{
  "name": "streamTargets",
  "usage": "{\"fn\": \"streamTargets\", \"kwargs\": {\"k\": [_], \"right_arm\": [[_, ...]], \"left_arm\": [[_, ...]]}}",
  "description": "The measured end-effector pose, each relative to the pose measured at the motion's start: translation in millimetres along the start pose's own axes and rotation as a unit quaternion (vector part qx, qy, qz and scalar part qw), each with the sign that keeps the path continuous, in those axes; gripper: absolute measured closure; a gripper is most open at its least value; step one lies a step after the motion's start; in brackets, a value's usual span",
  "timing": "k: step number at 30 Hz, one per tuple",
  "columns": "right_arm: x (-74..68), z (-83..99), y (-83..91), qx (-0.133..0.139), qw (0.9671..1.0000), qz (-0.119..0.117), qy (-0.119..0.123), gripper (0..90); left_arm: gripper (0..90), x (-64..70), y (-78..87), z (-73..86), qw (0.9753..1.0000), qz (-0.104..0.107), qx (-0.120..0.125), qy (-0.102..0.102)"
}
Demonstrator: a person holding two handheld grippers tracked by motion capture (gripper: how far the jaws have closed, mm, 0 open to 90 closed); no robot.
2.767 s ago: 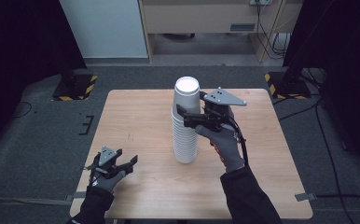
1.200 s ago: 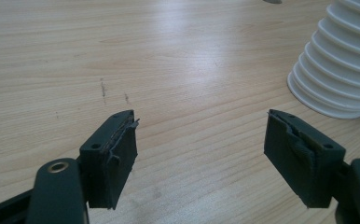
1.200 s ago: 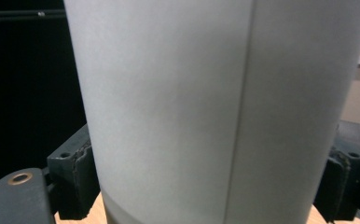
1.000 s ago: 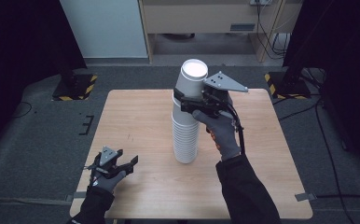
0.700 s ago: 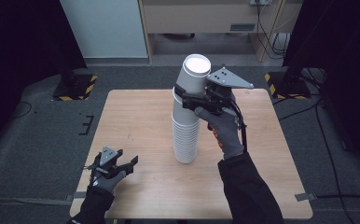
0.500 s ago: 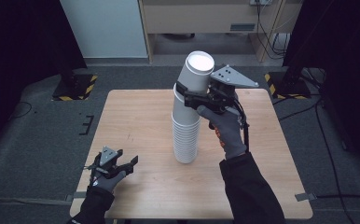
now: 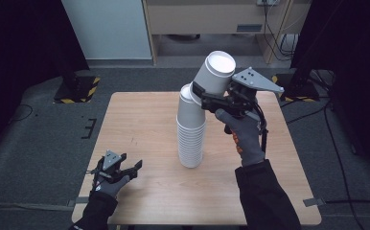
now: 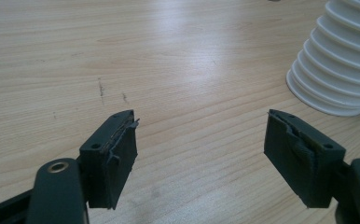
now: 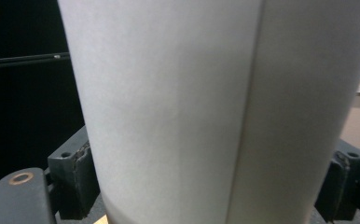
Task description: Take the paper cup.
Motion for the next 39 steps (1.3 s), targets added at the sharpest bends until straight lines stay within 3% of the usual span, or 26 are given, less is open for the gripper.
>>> {"fn": "streamTargets", "kwargs": {"k": [18,39], "right_arm": [[19.0,15.6,51.9,-0.005,0.9997,0.023,-0.012,13.9],[40.6,71.1,92.3,-0.02,0.9978,0.039,-0.048,13.9]], "left_arm": [[27.3,2.4,1.1,-3.4,0.9999,-0.003,0.006,-0.011],[31.5,8.2,1.0,-5.4,0.9998,0.008,0.012,-0.01]]}}
Point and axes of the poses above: each handheld gripper's, and its own axes: y roughly backward along the jaws, z roughly out of its underside, x roughly to its right, the point moved 8 cm from there along -y, roughly forward along the jaws, and after that the axes turned 9 degrees about -z, right-handed, at the moved point
